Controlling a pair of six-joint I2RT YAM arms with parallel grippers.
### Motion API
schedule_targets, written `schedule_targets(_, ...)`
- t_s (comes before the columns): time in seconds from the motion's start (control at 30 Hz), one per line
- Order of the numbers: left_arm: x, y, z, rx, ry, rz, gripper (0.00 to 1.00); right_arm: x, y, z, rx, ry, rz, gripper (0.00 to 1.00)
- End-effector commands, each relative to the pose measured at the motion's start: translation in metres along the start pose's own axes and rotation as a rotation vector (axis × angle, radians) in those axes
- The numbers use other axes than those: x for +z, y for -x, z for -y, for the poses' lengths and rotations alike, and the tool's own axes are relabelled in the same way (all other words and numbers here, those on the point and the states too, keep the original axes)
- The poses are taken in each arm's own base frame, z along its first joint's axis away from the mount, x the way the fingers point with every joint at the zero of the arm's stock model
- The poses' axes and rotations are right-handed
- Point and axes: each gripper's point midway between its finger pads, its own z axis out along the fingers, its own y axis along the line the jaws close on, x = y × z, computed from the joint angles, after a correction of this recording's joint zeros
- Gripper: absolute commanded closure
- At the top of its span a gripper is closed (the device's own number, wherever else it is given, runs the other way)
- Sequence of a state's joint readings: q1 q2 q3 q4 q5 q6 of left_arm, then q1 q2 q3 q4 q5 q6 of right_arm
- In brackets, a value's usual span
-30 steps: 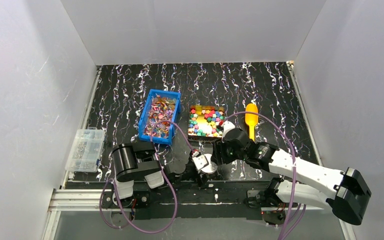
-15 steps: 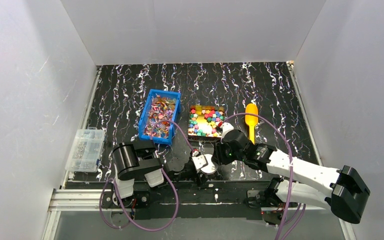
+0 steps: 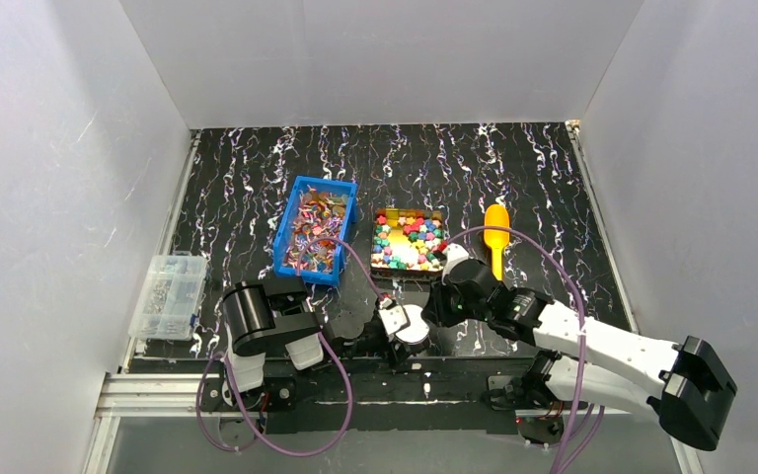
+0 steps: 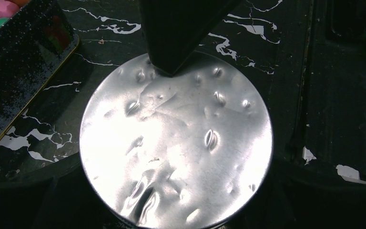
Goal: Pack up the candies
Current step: Screw the bottle lid onto the packing bottle.
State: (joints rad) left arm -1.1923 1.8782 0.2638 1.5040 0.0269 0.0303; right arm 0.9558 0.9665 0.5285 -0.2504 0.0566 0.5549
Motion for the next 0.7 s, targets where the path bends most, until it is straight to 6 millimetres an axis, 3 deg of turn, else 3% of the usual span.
schedule_targets(0.0, -0.019, -0.056, -0.015, -0.017, 0.087, -0.199, 0.68, -0.002, -0.034, 0.008, 0.058, -0.013, -0.104, 0.76)
schedule_targets(0.33, -0.024, -0.058, -0.032, -0.014, 0.184, -0.207, 0.68, -0.007, -0.055, 0.011, 0.188, -0.025, -0.136, 0.81)
schedule_targets(0.67, -0.030, -0.063, -0.041, -0.042, 0.250, -0.218, 0.68, -0.019, -0.068, -0.006, 0.218, -0.015, -0.154, 0.79)
